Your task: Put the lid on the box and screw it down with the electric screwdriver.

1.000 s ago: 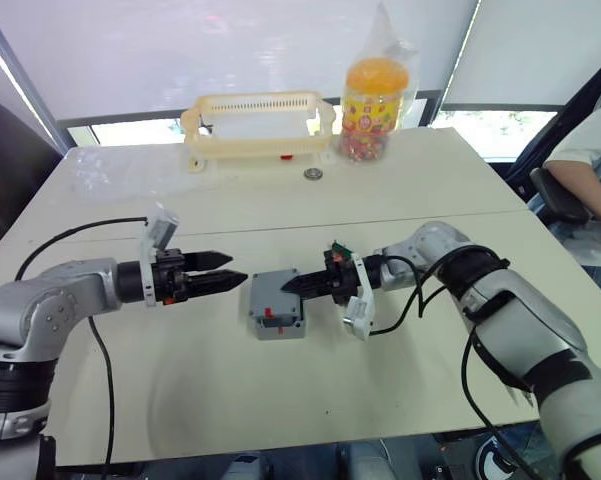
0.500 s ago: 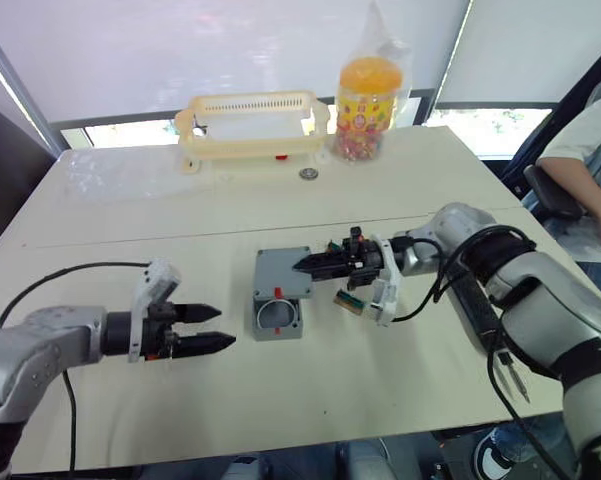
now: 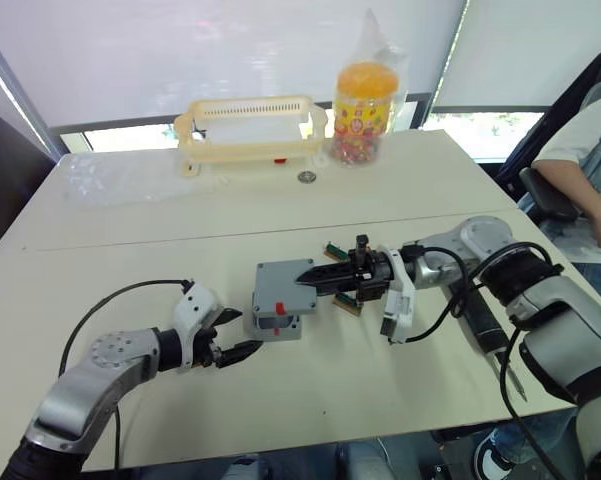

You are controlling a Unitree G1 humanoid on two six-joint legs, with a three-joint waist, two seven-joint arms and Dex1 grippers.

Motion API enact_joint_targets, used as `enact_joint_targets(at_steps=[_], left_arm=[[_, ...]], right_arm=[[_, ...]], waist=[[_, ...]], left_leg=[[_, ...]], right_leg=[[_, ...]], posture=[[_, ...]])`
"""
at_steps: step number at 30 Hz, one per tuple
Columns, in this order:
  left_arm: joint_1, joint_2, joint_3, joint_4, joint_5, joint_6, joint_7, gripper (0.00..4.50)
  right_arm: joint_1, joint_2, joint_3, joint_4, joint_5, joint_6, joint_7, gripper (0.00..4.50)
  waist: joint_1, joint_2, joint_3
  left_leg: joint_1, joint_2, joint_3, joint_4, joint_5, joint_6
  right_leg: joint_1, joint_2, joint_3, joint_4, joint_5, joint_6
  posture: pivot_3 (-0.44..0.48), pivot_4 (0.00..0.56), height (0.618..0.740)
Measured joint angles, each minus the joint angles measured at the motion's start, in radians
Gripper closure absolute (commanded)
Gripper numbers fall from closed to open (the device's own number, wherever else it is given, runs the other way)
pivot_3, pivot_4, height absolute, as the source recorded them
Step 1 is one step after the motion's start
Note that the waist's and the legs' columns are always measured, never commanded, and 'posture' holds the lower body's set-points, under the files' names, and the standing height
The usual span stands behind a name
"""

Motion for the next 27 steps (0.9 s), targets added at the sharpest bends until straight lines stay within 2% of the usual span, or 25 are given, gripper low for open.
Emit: enact_joint_targets(at_steps=[4, 16, 23, 27], left_arm=[[-0.019, -0.015, -0.042, 0.062, 0.067, -0.064, -0.007, 0.57], [-0.126, -0.016, -0.043, 0.188, 0.167, -0.15, -0.014, 0.57], [-0.148, -0.016, -0.038, 0.235, 0.193, -0.181, -0.008, 0.57], [-0.16, -0.023, -0.03, 0.245, 0.201, -0.185, 0.001, 0.57]], right_arm=[[0.009, 0.022, -0.021, 0.005, 0.02, -0.009, 0.067, 4.3], [0.033, 0.119, -0.034, 0.084, 0.078, 0.056, 0.233, 4.3], [0.127, 0.141, -0.067, 0.061, 0.18, 0.171, 0.377, 4.3], [0.191, 0.144, -0.102, -0.009, 0.234, 0.252, 0.457, 4.3]], waist=[[0.001, 0.0, 0.0], [0.009, 0.0, 0.0], [0.01, 0.0, 0.0], [0.01, 0.0, 0.0]], left_leg=[[0.0, 0.0, 0.001, 0.0, 0.0, 0.0], [0.0, 0.001, 0.001, 0.001, 0.0, 0.0], [0.0, 0.001, 0.0, 0.001, 0.0, 0.0], [0.0, 0.001, 0.0, 0.001, 0.0, 0.0]], right_leg=[[0.0, 0.0, 0.0, 0.0, 0.0, 0.0], [0.0, 0.0, 0.0, 0.0, 0.0, 0.0], [0.0, 0.0, 0.0, 0.0, 0.0, 0.0], [0.0, 0.0, 0.0, 0.0, 0.0, 0.0]], posture=[[0.0, 0.15, 0.74], [0.0, 0.15, 0.74], [0.0, 0.15, 0.74], [0.0, 0.15, 0.74]])
